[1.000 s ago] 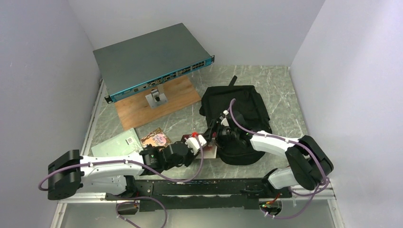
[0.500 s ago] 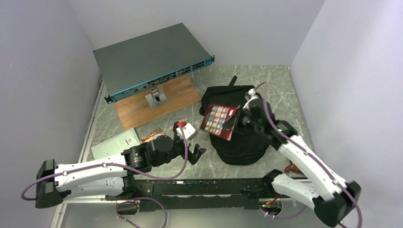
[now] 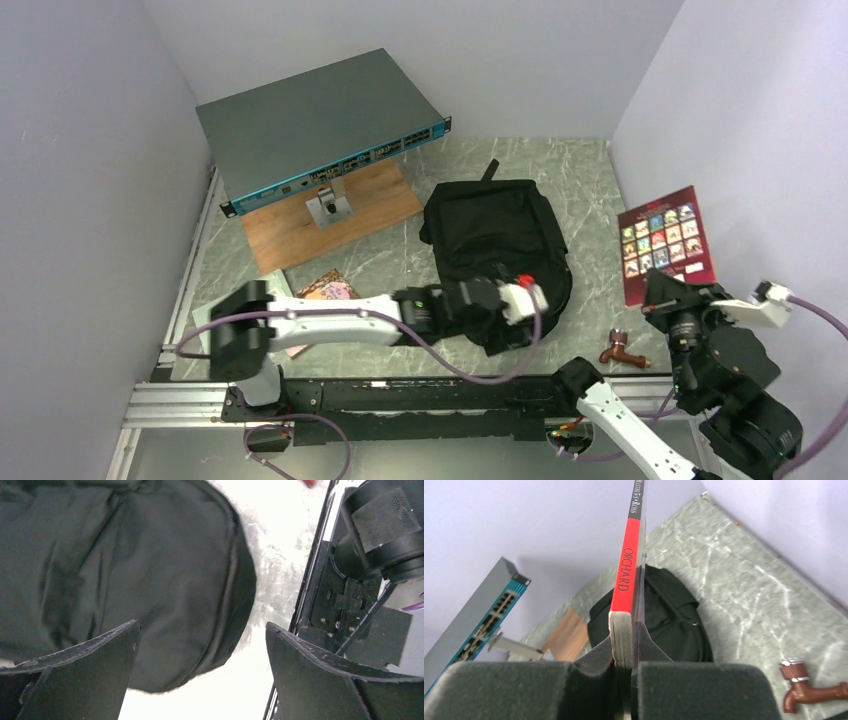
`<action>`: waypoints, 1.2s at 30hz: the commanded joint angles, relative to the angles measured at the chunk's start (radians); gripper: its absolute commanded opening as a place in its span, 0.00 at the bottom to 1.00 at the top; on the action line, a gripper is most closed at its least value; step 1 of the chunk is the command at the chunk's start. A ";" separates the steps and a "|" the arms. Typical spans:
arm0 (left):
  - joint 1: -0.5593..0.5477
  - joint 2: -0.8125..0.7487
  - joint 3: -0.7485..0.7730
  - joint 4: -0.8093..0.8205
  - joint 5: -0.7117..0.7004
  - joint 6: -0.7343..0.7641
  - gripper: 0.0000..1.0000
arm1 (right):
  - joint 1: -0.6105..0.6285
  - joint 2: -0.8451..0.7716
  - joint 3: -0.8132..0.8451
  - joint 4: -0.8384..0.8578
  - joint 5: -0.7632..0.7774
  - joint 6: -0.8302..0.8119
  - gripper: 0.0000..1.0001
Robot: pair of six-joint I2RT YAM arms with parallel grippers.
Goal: Pack the student bag
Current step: Place the book in the student bag.
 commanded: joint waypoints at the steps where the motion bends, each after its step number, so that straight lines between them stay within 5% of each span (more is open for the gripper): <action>1: -0.080 0.179 0.171 -0.058 -0.111 0.168 1.00 | 0.004 -0.010 0.056 -0.155 0.137 0.020 0.00; 10: -0.079 0.441 0.380 -0.178 -0.421 0.196 0.92 | 0.010 -0.061 0.135 -0.291 0.076 0.067 0.00; 16: -0.032 0.418 0.407 -0.180 -0.514 0.181 0.52 | 0.017 -0.075 0.115 -0.275 0.011 0.007 0.00; 21: 0.032 0.329 0.416 -0.218 -0.274 0.133 0.29 | 0.026 -0.051 0.111 -0.295 -0.117 -0.019 0.00; 23: 0.064 0.309 0.424 -0.238 -0.121 0.119 0.09 | 0.031 -0.042 0.103 -0.302 -0.194 -0.022 0.00; 25: 0.106 0.303 0.463 -0.273 -0.035 0.075 0.00 | 0.036 -0.029 0.099 -0.335 -0.250 0.026 0.00; 36: 0.296 0.258 0.477 -0.201 0.204 -0.235 0.00 | 0.073 -0.012 0.009 -0.447 -0.863 0.247 0.00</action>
